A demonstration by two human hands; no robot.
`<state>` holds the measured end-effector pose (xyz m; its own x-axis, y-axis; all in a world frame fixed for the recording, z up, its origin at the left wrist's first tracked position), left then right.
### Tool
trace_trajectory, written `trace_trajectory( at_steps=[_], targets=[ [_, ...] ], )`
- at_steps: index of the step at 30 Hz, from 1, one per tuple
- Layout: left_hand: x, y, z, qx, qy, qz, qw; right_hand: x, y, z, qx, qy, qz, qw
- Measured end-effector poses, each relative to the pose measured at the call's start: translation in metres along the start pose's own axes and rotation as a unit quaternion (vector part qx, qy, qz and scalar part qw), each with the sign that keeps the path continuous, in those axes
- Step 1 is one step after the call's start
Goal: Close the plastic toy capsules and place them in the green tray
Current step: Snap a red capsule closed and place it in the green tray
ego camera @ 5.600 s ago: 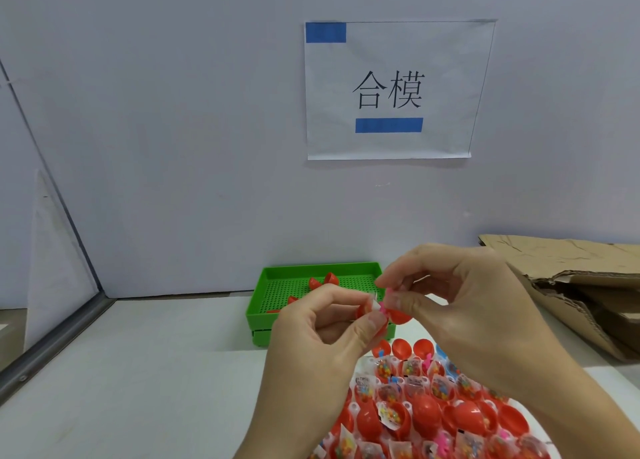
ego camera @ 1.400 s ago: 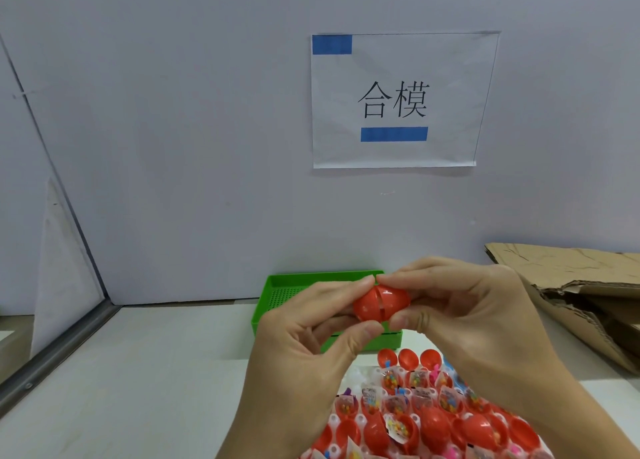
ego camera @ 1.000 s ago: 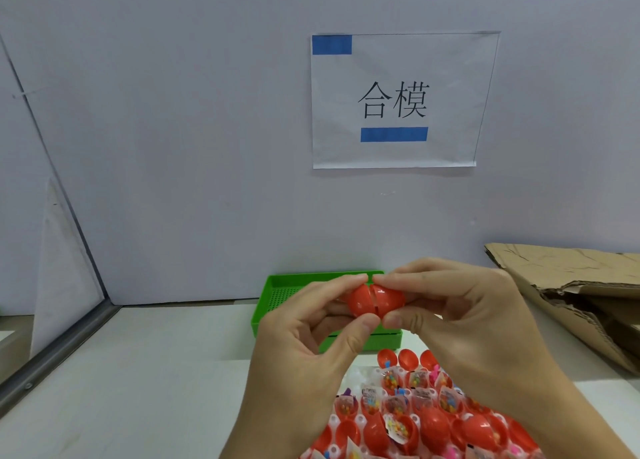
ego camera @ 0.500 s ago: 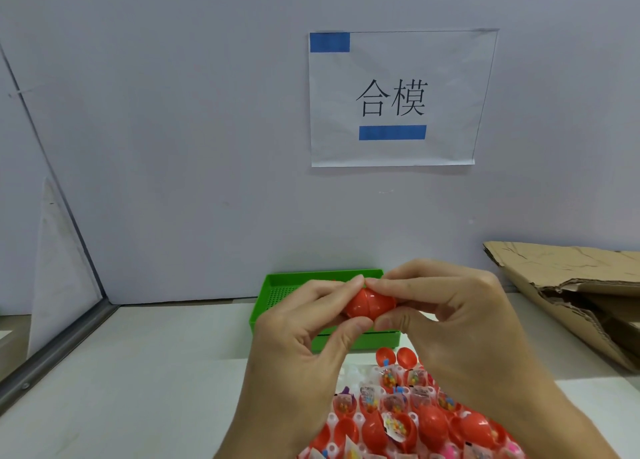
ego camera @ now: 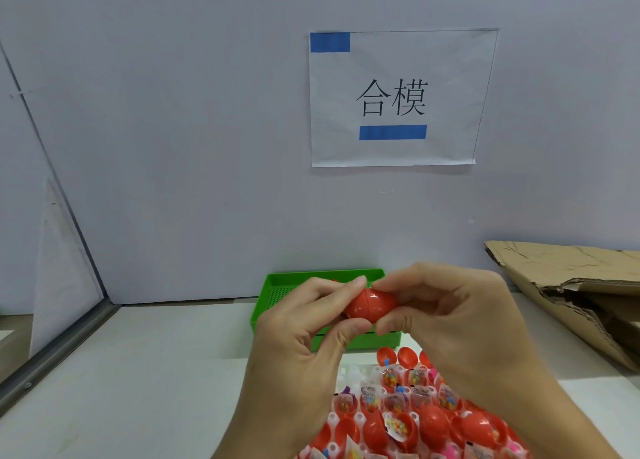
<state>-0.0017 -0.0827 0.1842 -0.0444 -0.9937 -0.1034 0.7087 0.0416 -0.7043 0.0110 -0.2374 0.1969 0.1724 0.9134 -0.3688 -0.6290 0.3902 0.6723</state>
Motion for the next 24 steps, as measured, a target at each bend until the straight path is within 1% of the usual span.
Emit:
trace_trajectory(
  at_steps=[9, 14, 18, 21, 24],
  targets=[
    [0.000, -0.005, 0.000, 0.037, -0.008, 0.018, 0.999, 0.000, 0.007, 0.002, -0.015, 0.011, 0.022, 1.000],
    [-0.001, -0.003, -0.001, 0.038, -0.021, 0.017, 0.999, 0.003, 0.009, 0.002, -0.016, 0.008, 0.020, 1.000],
    [0.000, -0.005, -0.001, 0.035, -0.030, 0.013, 0.999, 0.003, 0.010, 0.001, -0.028, 0.000, 0.038, 0.999],
    [0.006, -0.008, -0.001, 0.018, -0.013, 0.027, 0.999, 0.000, 0.009, 0.000, -0.018, -0.012, 0.081, 0.996],
    [0.007, -0.010, 0.000, 0.014, 0.002, 0.009, 1.000, -0.002, 0.008, 0.002, 0.000, -0.017, 0.107, 0.994]
  ],
)
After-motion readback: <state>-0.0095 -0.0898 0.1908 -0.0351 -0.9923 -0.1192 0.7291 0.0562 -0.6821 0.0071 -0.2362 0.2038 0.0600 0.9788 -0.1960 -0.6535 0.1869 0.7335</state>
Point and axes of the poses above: each hand's wrist, its own z-axis towards the middle knuckle, its own x-axis out of the palm, y = z × x, the point moved 8 cm from there along z, towards the middle knuckle, and after that the axes turned 11 degrees about -z, right-handed, at the moved point
